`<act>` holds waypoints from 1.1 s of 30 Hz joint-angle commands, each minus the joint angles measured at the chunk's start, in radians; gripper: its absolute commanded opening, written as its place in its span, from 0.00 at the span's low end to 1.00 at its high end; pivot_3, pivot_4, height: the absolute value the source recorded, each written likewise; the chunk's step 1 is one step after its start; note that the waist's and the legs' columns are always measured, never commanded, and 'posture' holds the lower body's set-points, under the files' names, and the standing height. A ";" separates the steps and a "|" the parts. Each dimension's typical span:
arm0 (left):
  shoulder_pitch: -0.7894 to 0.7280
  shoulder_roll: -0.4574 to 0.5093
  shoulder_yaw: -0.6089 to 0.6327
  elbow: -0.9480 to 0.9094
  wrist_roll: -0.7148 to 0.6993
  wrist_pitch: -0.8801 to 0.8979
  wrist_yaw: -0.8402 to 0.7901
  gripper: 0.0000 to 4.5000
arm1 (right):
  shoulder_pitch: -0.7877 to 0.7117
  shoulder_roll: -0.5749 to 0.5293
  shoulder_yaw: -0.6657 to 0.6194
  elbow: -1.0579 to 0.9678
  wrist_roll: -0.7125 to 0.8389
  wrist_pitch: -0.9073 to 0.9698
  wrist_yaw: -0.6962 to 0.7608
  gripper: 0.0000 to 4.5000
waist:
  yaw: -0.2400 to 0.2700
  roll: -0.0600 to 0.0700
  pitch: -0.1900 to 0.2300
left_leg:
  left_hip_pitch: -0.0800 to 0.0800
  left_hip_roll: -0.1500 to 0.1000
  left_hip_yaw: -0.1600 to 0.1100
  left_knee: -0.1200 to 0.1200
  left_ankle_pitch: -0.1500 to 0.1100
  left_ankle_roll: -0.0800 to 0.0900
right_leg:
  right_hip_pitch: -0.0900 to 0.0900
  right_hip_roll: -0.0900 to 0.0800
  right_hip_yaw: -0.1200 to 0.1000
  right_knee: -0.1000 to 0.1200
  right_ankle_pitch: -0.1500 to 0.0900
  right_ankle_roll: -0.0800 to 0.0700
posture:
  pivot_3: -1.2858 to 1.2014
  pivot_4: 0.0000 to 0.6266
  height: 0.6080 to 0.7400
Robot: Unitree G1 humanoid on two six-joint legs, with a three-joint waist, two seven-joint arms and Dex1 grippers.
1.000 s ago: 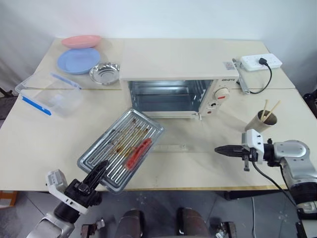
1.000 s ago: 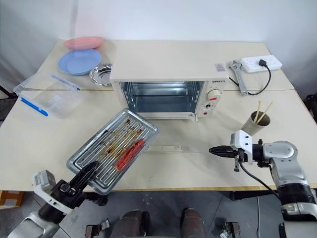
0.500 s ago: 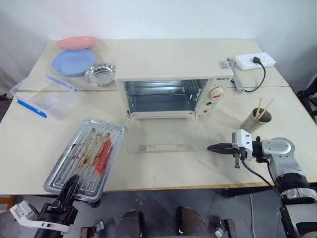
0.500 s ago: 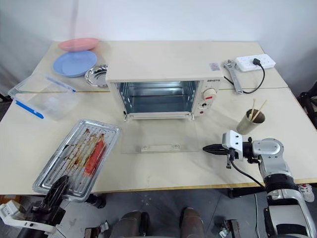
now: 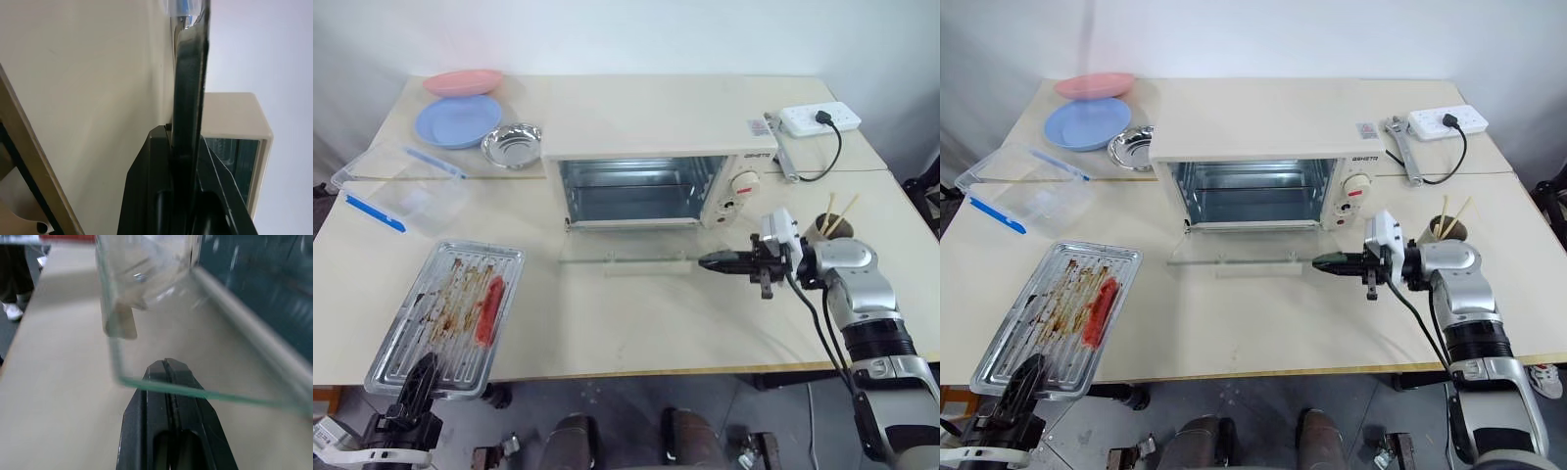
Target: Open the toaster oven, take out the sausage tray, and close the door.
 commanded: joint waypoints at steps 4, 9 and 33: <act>0.010 0.005 -0.017 -0.017 -0.012 0.023 -0.009 0.00 | -0.106 0.003 -0.078 -0.044 0.073 0.098 -0.050 0.00 | -0.001 0.000 0.000 | 0.000 0.000 0.000 0.000 -0.001 0.000 | 0.000 0.000 0.000 -0.001 0.000 0.000 | 0.52 0.24 1.00; -0.012 0.057 -0.044 -0.013 -0.012 0.059 -0.005 0.00 | -0.109 -0.029 -0.083 -0.126 0.113 0.187 -0.022 0.00 | 0.001 0.000 0.000 | -0.001 0.000 0.000 -0.001 -0.002 0.000 | 0.000 0.000 -0.001 -0.001 0.000 0.001 | 0.52 0.24 1.00; -0.519 0.644 -0.225 0.359 -0.012 0.530 -0.126 0.00 | 0.202 -0.325 0.046 -0.139 0.333 -0.078 0.160 1.00 | 0.018 0.008 0.004 | 0.001 -0.001 0.001 0.000 -0.001 -0.003 | -0.002 0.002 -0.006 0.006 0.007 0.012 | 0.52 0.24 1.00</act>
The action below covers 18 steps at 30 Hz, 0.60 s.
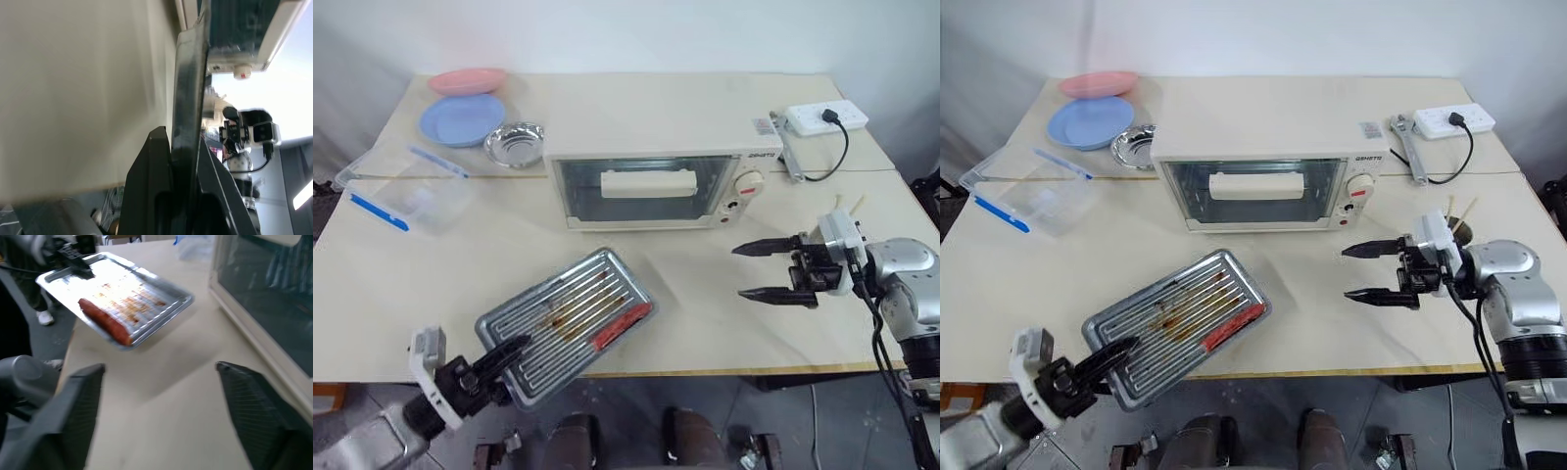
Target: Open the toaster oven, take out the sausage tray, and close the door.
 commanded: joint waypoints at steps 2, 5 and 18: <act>-0.161 0.041 -0.065 0.111 -0.013 0.091 -0.011 0.00 | 0.015 -0.064 0.036 0.010 0.086 -0.058 0.059 1.00 | 0.003 0.000 0.000 | 0.000 0.000 0.001 0.000 0.000 0.000 | 0.000 0.000 0.000 0.001 0.001 0.001 | 0.52 0.24 1.00; -0.252 0.056 -0.102 0.171 -0.013 0.138 -0.011 0.00 | 0.018 -0.082 0.046 0.020 0.118 -0.054 0.059 1.00 | 0.000 0.001 0.000 | 0.000 0.000 0.003 0.000 0.000 0.000 | -0.001 0.000 0.001 0.002 0.002 0.004 | 0.52 0.24 1.00; -0.811 0.008 -0.349 0.636 0.264 0.338 -0.113 0.00 | 0.071 -0.055 -0.038 0.020 0.075 -0.079 0.059 1.00 | 0.021 0.001 0.001 | -0.003 -0.001 0.015 0.001 0.005 -0.002 | -0.009 0.000 -0.001 0.013 0.004 0.008 | 0.52 0.24 1.00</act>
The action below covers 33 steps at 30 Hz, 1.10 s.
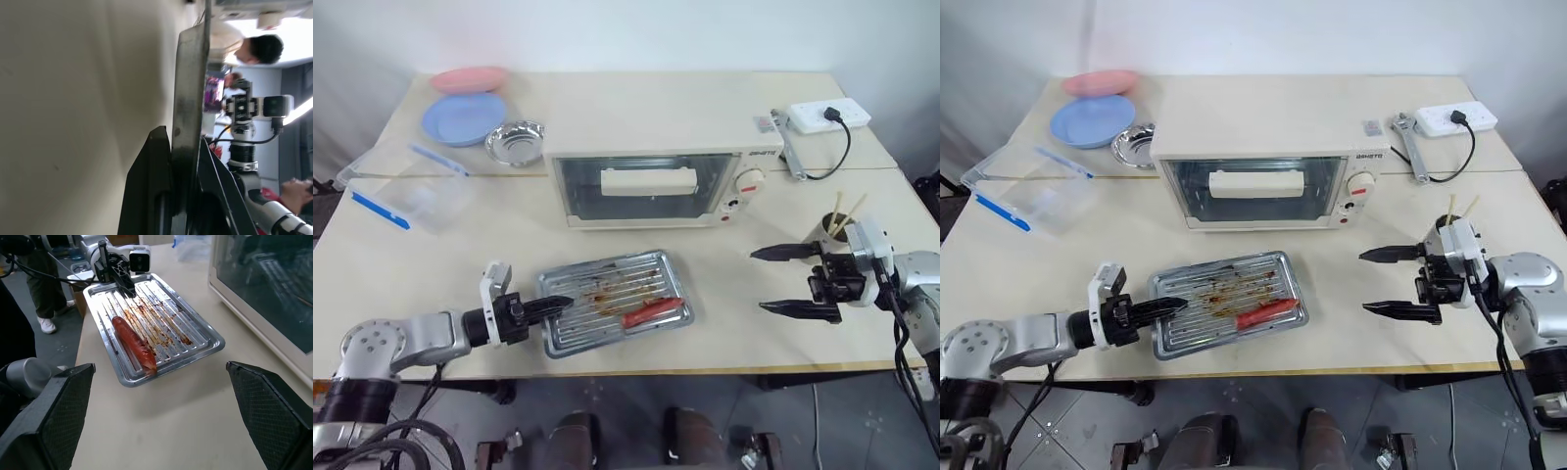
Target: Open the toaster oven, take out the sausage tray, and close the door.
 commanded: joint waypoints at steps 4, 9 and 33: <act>-0.188 -0.093 -0.060 0.126 0.259 0.063 -0.163 0.00 | 0.006 0.014 -0.041 -0.021 -0.026 -0.021 0.056 1.00 | 0.019 0.000 0.000 | 0.000 0.000 0.002 0.001 0.002 0.000 | -0.001 0.000 0.001 0.001 0.001 0.001 | 0.52 0.24 1.00; -0.252 -0.123 -0.091 0.152 0.440 0.102 -0.320 0.00 | -0.006 0.024 -0.049 -0.011 -0.050 -0.022 0.056 1.00 | 0.028 0.000 0.000 | 0.000 -0.002 0.002 0.001 0.003 0.000 | -0.001 -0.001 0.001 0.000 0.001 0.001 | 0.52 0.24 1.00; -0.393 0.103 -0.236 0.276 1.084 -0.151 -0.919 0.99 | -0.034 0.056 -0.041 0.007 -0.091 -0.030 0.056 1.00 | -0.014 -0.001 -0.001 | 0.002 0.002 0.008 -0.002 0.005 -0.002 | -0.007 -0.001 0.001 0.005 0.001 0.000 | 0.52 0.24 1.00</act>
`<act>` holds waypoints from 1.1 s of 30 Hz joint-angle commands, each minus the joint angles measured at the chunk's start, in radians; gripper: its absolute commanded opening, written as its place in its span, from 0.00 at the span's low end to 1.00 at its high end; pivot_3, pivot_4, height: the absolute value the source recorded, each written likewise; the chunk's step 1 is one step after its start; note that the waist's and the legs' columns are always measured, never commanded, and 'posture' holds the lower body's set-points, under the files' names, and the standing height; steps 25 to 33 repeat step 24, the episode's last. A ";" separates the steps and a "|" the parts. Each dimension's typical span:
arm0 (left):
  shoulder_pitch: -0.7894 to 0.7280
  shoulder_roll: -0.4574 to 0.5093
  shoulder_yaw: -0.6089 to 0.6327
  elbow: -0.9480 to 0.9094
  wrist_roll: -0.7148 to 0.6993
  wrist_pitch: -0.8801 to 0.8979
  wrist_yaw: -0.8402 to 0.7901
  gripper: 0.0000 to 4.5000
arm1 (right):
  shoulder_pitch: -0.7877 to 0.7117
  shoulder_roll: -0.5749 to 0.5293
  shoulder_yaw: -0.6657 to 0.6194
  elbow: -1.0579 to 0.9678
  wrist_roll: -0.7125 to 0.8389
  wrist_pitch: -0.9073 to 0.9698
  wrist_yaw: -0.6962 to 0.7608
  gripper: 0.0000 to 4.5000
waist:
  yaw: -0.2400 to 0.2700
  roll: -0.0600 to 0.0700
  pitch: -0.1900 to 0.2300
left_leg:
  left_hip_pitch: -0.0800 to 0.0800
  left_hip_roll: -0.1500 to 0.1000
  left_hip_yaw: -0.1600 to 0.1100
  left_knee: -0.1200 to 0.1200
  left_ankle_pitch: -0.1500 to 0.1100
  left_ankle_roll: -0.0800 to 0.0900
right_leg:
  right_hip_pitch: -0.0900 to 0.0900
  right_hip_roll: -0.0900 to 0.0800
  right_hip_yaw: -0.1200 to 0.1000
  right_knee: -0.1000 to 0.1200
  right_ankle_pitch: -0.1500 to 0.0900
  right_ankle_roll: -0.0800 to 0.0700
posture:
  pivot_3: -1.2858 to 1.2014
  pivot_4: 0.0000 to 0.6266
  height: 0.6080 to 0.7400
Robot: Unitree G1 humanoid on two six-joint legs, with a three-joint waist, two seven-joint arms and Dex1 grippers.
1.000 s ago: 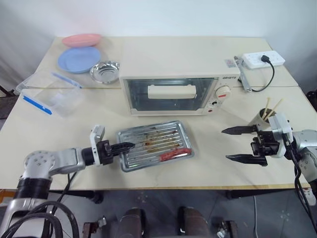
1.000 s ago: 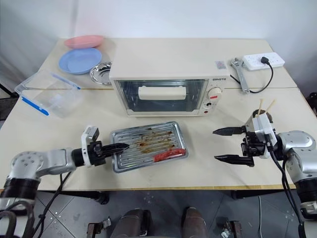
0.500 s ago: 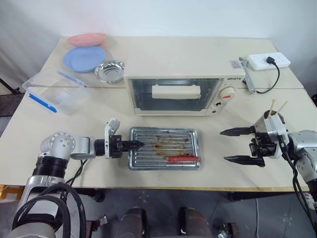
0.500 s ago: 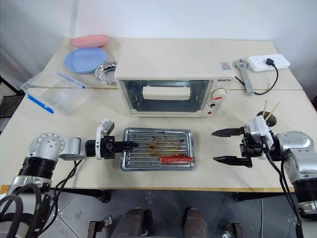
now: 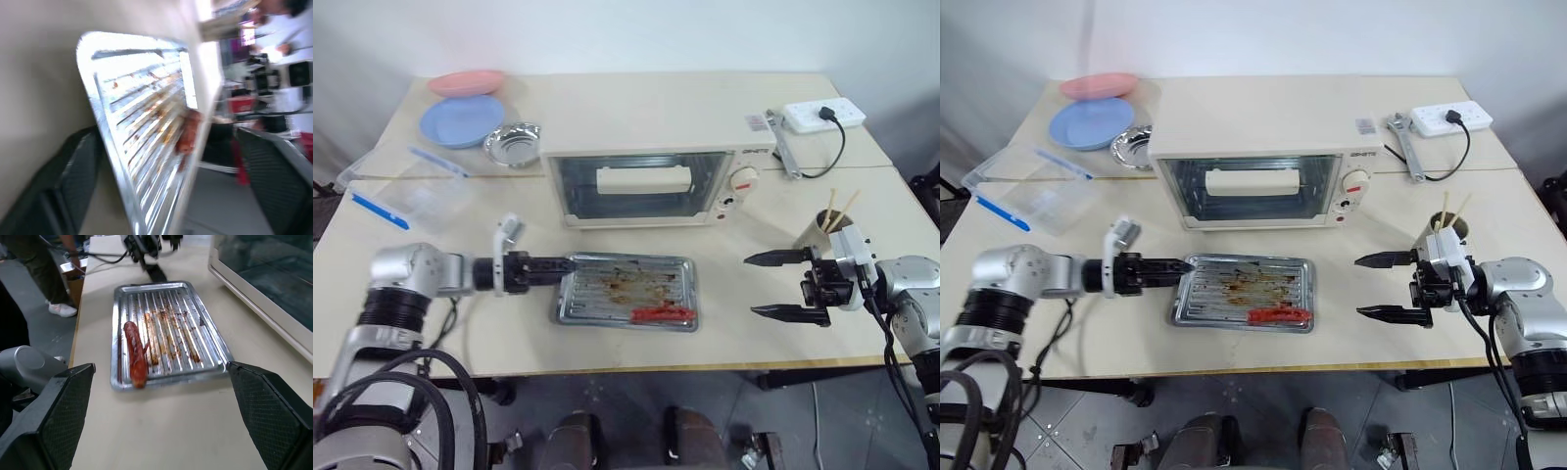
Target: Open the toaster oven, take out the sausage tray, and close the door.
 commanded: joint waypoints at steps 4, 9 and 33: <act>0.099 0.121 0.013 -0.078 0.198 -0.403 -0.208 0.99 | -0.035 0.009 -0.012 0.004 -0.007 -0.031 0.056 1.00 | -0.008 0.000 0.000 | -0.001 0.001 0.004 -0.001 -0.001 0.000 | -0.004 0.000 0.000 0.004 0.000 0.000 | 0.52 0.24 1.00; 0.267 0.089 0.171 -0.103 0.314 -1.000 -0.257 0.99 | -0.054 0.038 -0.001 0.026 -0.050 -0.063 0.056 1.00 | -0.005 -0.002 0.001 | -0.004 0.001 0.006 0.000 -0.002 0.002 | -0.007 -0.002 -0.001 0.002 0.000 0.000 | 0.52 0.24 1.00; 0.458 0.065 0.274 -0.086 0.404 -1.260 -0.286 0.99 | 0.019 0.126 -0.061 0.008 -0.203 -0.161 -0.109 1.00 | 0.002 -0.003 0.001 | -0.006 0.002 0.016 0.002 -0.004 0.005 | -0.015 -0.005 -0.003 0.008 0.001 0.000 | 0.52 0.24 1.00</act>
